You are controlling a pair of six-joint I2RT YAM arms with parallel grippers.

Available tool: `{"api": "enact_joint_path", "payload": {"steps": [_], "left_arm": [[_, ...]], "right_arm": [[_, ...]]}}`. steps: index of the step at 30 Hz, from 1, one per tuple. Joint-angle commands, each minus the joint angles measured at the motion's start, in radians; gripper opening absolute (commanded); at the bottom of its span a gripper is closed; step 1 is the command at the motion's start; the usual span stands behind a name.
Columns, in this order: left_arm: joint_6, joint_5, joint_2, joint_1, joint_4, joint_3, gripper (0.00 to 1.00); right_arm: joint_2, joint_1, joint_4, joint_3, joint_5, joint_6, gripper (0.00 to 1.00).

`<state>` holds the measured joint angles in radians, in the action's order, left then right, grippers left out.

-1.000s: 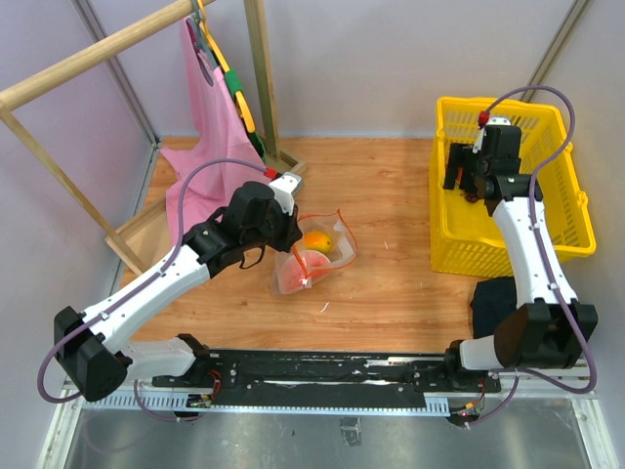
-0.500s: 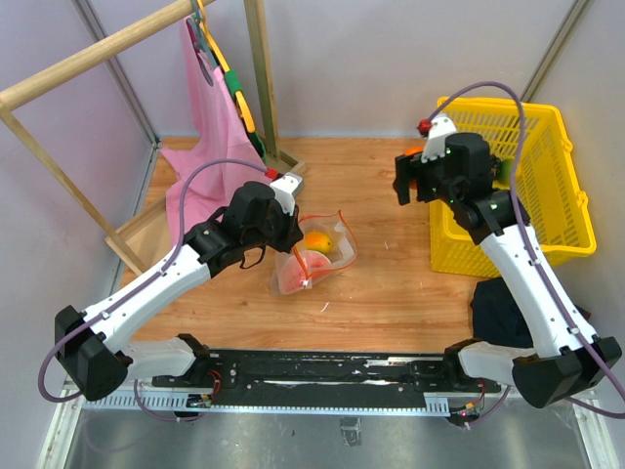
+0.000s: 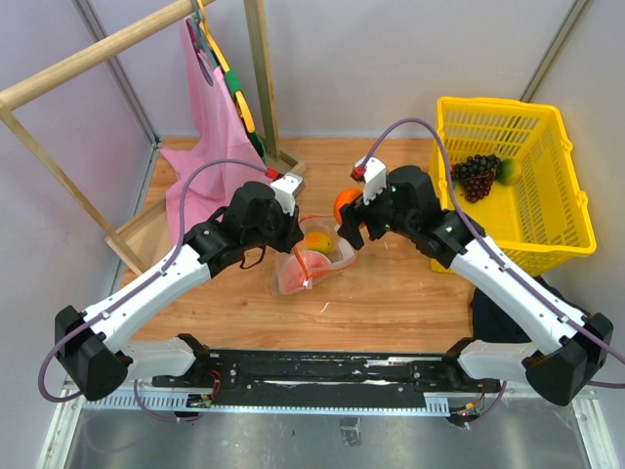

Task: Place the food in the zip-top bag and seal the zipper
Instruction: Place the fake fruit in the zipper food storage bag.

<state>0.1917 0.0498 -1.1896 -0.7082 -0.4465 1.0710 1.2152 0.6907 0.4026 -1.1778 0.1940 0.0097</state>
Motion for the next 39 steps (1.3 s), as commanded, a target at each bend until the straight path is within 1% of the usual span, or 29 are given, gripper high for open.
{"api": "enact_joint_path", "payload": {"steps": [1,6,12,14,20,24,27,30,35,39], "left_arm": [[0.008,0.034,0.019,0.014,0.037,-0.005,0.0],[0.011,0.061,0.026,0.019,0.046,-0.007,0.0],[0.015,0.07,0.033,0.025,0.054,-0.011,0.0],[0.017,0.075,0.031,0.027,0.056,-0.012,0.0],[0.021,0.084,0.025,0.031,0.058,-0.011,0.0],[0.023,0.09,0.022,0.035,0.057,-0.012,0.0],[0.025,0.093,0.022,0.036,0.057,-0.012,0.0],[0.025,0.093,0.023,0.036,0.057,-0.013,0.0],[0.023,0.098,0.023,0.036,0.057,-0.013,0.01],[0.023,0.096,0.027,0.036,0.057,-0.014,0.0]], "right_arm": [[0.003,0.073,-0.162,0.056,0.094,0.038,0.59],[0.045,0.117,-0.197,0.079,0.134,0.042,0.6],[0.064,0.146,-0.206,0.105,0.147,0.041,0.62],[0.056,0.15,-0.19,0.105,0.141,0.036,0.62],[-0.036,0.154,-0.164,0.094,0.134,0.034,0.63],[-0.055,0.165,-0.168,0.082,0.182,0.041,0.63],[-0.039,0.169,-0.186,0.098,0.211,0.051,0.63],[-0.007,0.169,-0.191,0.119,0.206,0.046,0.63],[0.035,0.168,-0.197,0.147,0.141,0.052,0.64],[0.031,0.169,-0.177,0.135,0.101,0.06,0.67]]}}
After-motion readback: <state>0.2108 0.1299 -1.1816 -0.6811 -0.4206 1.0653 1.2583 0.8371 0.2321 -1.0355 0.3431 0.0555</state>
